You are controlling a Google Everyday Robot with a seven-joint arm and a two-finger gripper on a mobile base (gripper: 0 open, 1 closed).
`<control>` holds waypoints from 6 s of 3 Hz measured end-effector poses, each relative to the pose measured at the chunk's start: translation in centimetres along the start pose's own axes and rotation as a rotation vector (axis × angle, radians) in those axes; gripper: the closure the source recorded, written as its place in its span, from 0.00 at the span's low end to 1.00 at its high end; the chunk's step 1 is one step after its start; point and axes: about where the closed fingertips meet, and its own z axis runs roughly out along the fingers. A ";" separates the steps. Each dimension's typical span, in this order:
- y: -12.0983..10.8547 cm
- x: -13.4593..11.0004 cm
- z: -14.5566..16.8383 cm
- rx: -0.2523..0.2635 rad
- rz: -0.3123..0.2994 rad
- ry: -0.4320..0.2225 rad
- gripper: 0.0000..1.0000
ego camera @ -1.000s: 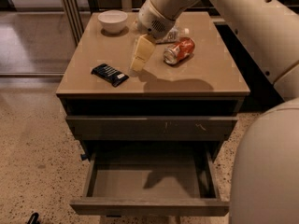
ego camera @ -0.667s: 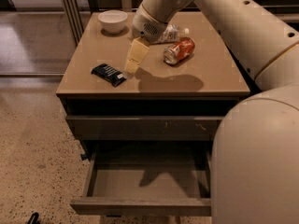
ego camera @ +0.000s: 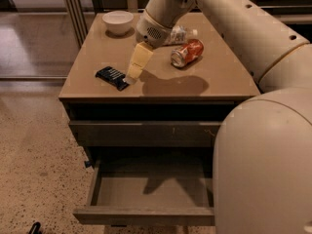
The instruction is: Place rxbar blueberry into middle drawer
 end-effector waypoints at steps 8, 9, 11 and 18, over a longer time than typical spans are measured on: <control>-1.6 -2.1 6.4 0.085 0.034 -0.098 0.00; -2.0 -1.9 7.9 0.105 0.077 -0.125 0.00; -2.8 -2.3 10.4 0.117 0.124 -0.172 0.00; -2.8 -2.3 10.4 0.117 0.124 -0.172 1.00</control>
Offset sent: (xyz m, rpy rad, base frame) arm 0.0068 0.0198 -0.0194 0.0697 -0.1534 -0.1322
